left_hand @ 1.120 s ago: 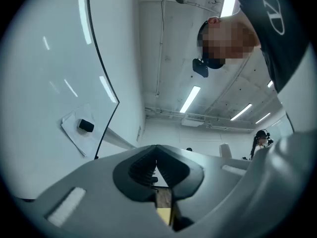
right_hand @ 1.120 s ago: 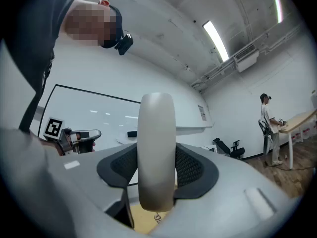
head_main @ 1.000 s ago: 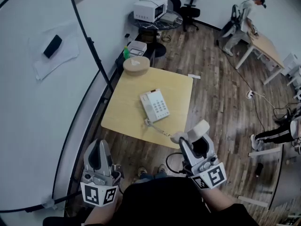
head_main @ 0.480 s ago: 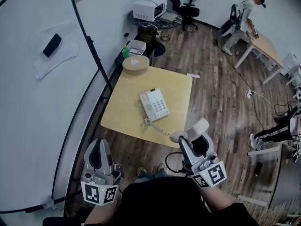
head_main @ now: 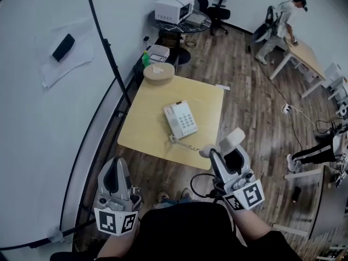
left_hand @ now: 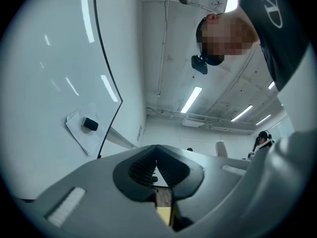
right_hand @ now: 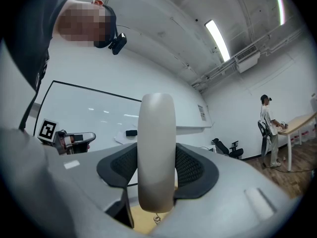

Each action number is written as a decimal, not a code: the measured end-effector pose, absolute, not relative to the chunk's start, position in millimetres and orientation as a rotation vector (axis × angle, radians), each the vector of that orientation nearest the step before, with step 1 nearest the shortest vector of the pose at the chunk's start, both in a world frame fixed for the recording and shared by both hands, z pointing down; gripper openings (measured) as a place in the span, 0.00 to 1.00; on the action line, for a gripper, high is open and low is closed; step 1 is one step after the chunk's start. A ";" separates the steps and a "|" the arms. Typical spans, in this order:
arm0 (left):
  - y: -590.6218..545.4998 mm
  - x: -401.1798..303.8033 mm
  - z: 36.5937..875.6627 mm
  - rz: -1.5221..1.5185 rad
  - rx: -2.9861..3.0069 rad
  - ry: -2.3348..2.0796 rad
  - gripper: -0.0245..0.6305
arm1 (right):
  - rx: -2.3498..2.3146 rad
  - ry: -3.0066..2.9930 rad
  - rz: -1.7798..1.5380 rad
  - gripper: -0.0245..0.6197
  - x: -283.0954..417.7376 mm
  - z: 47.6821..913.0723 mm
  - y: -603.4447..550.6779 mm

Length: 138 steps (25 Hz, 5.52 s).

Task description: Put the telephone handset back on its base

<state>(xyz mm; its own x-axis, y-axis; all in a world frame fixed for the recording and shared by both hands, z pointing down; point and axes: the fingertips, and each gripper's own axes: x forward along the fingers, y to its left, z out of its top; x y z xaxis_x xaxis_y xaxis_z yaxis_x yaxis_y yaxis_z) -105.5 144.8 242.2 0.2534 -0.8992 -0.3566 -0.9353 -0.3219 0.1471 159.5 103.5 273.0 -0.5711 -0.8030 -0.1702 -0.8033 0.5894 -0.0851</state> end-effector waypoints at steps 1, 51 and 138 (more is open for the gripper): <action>144.4 -109.4 241.6 0.588 -2.411 1.767 0.04 | -1.346 2.626 0.008 0.39 156.0 271.6 102.5; -101.8 -146.3 339.9 0.446 -2.648 1.785 0.04 | -1.527 3.084 -0.577 0.39 66.0 517.3 -152.7; -152.9 -93.7 299.9 0.373 -2.703 1.526 0.04 | -1.860 2.727 0.000 0.05 116.0 345.2 -149.8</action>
<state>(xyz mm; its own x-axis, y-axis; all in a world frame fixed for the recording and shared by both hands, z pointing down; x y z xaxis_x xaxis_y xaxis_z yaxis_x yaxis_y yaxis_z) -93.7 -152.9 299.9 0.4952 -0.8421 -0.2137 -0.8458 -0.5235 0.1030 116.0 -149.8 345.2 -0.3561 -0.9252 0.1313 -0.9251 0.3689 0.0898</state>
